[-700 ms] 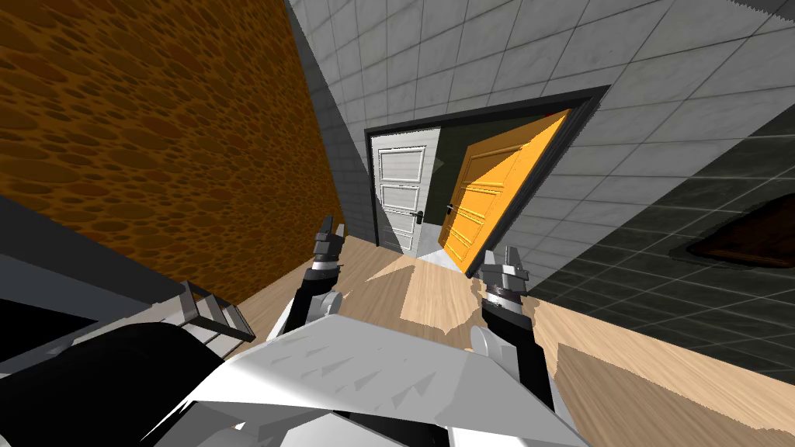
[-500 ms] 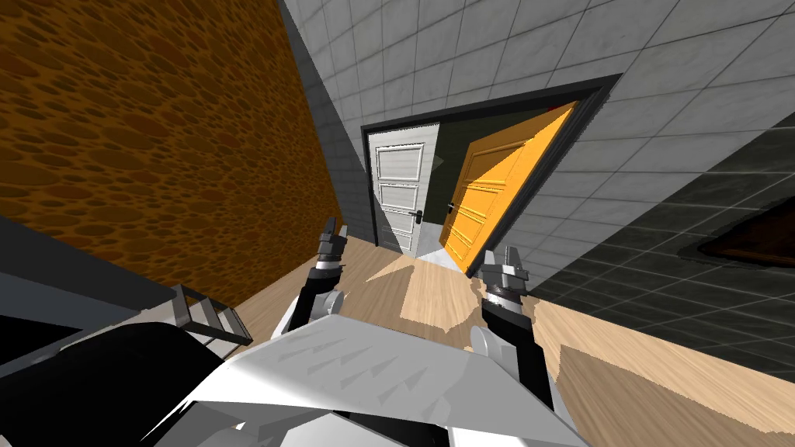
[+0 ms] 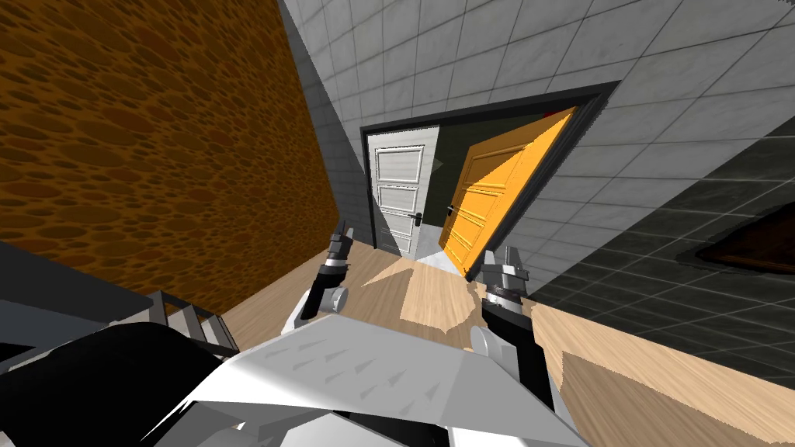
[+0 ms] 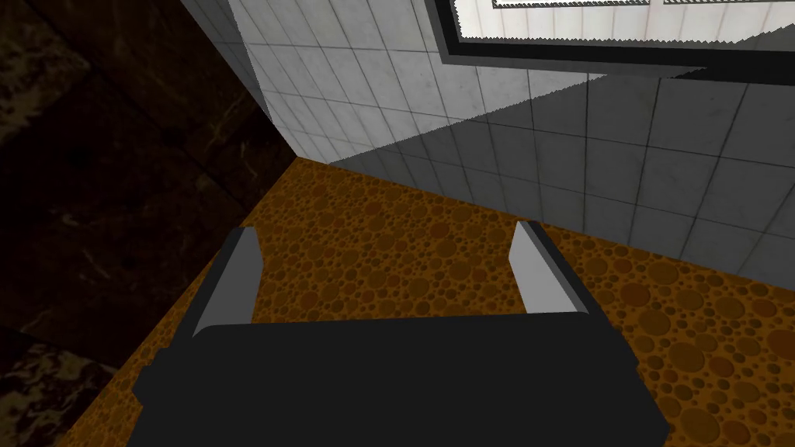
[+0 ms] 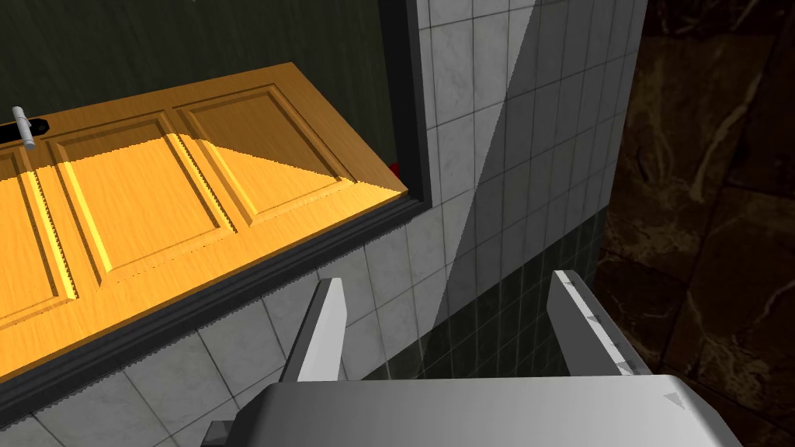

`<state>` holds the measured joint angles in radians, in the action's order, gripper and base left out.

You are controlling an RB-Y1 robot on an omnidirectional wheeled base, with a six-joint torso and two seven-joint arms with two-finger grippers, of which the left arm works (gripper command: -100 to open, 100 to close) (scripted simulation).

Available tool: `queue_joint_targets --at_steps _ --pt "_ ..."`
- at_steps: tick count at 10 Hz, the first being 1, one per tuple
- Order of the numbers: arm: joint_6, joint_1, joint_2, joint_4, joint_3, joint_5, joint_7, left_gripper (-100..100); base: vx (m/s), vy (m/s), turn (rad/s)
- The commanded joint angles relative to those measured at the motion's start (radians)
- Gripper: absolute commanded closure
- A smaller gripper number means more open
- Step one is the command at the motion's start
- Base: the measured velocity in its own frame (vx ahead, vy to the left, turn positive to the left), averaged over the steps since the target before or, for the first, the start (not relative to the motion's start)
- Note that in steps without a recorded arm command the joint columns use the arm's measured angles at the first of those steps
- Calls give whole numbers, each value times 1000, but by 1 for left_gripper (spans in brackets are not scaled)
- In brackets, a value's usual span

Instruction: Push the door open

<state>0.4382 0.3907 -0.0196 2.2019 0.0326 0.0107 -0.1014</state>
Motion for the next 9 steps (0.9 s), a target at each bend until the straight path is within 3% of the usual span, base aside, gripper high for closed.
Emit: queue_joint_targets --at_steps 1,9 --pt "5 -17 -7 -36 -1 -2 2 -100 94 -24 -13" --pt "7 -125 -37 -222 0 -10 12 -100 89 -15 -15"
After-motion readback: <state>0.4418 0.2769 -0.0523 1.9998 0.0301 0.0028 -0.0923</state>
